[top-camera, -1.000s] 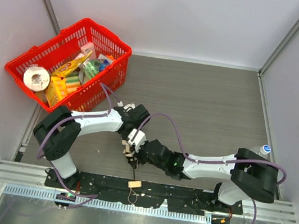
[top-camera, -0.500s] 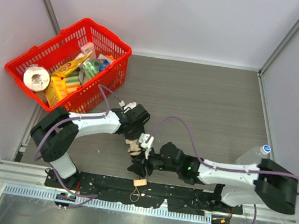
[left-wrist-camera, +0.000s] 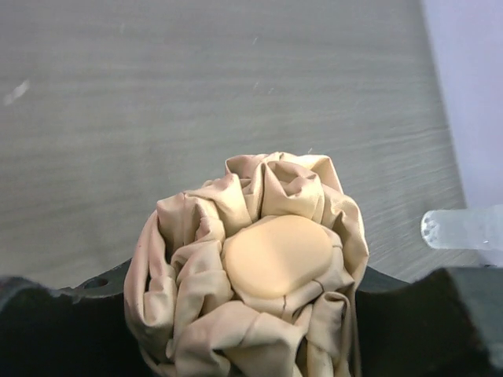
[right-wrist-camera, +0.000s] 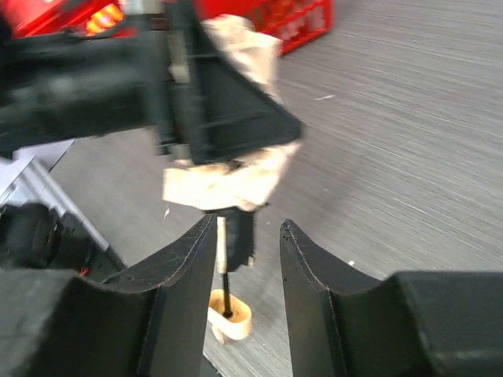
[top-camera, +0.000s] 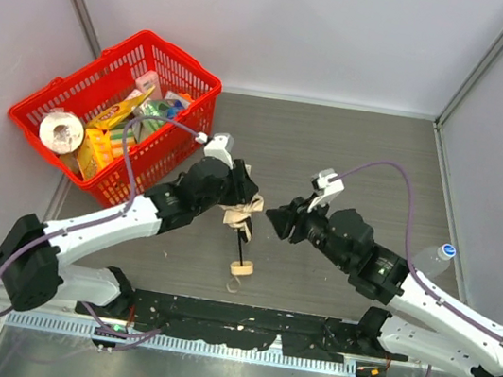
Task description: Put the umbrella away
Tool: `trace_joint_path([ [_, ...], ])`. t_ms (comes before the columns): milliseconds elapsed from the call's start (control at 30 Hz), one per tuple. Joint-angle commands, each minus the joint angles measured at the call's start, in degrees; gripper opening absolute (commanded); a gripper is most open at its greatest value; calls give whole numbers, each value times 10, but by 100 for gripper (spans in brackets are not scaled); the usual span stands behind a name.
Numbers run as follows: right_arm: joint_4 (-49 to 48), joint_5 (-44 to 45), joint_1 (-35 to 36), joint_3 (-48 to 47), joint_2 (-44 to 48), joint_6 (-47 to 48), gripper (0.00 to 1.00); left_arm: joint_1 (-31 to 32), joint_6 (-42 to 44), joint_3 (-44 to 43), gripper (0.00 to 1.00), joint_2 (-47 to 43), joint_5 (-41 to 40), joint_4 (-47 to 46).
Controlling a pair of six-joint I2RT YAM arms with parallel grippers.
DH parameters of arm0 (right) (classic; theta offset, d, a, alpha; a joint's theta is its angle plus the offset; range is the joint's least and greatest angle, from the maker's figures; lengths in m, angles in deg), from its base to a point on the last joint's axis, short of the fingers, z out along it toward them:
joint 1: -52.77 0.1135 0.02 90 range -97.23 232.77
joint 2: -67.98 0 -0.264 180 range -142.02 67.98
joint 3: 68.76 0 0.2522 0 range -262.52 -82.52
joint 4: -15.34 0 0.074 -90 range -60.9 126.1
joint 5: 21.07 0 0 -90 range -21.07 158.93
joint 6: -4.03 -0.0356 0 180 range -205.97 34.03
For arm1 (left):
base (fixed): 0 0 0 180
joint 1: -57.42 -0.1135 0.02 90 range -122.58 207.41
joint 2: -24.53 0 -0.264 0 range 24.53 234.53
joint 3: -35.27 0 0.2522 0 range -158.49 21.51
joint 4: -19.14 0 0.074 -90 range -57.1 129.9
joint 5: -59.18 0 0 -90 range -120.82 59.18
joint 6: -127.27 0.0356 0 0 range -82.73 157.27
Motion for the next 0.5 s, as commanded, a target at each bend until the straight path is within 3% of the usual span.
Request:
trace_joint_path([
  [0,73,1,-42,-32,2,-16,41,-2,138,17,0,-57,-39,-185],
  [133,32,-95,-42,-37,-35,23,53,-4,182,-26,0,-58,4,-171],
  [233,28,-63,-43,-40,-28,26,60,-4,225,1,0,-72,31,-244],
  [300,25,-26,-43,-35,-17,30,61,-3,268,44,0,-87,44,-335],
  [400,42,21,-45,-35,-10,33,61,-4,341,121,0,-74,22,-544],
  [467,49,29,-47,-34,-6,32,61,-4,399,130,0,-50,32,-607],
])
